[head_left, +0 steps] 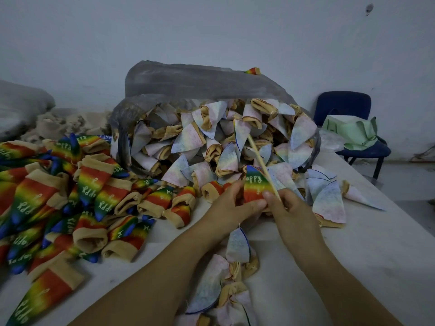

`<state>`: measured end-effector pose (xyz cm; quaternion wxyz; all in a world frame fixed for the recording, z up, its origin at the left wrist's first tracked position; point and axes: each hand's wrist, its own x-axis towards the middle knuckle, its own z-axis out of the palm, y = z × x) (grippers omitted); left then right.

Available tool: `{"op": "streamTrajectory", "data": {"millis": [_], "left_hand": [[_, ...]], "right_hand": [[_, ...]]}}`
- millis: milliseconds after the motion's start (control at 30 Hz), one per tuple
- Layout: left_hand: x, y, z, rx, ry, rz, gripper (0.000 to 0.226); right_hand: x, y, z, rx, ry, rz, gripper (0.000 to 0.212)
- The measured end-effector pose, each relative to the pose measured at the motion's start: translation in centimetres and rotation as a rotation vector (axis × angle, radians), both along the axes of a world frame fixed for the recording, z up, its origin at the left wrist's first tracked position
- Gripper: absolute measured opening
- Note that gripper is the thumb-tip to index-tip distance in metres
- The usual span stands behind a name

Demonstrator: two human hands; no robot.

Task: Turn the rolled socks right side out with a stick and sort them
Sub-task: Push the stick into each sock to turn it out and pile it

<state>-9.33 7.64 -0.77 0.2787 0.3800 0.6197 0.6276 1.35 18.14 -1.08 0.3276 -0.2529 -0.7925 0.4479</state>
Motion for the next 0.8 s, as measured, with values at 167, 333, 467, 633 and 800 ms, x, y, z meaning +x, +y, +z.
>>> {"op": "streamTrajectory", "data": {"millis": [167,333,467,633,800], "left_hand": [[-0.3,-0.1,-0.5,0.004,-0.186,-0.011,0.020],[-0.6,-0.1,-0.3,0.141,-0.493,-0.058,0.025],[-0.6,-0.4,0.4,0.215,-0.558,-0.023,0.028],[-0.5,-0.9,0.7,0.186,-0.495,0.074,0.017],[0.3,-1.8,1.4,0.284,-0.600,-0.004,0.018]], "right_hand": [[0.1,0.0,0.3,-0.075,0.030,0.006,0.036],[0.0,-0.3,0.4,-0.446,0.119,0.178,0.020],[0.0,-0.8,0.7,-0.605,0.194,0.272,0.014],[0.0,-1.2,1.1,-0.510,0.130,0.224,0.023],[-0.3,-1.3,2.1,-0.523,0.192,0.280,0.020]]}}
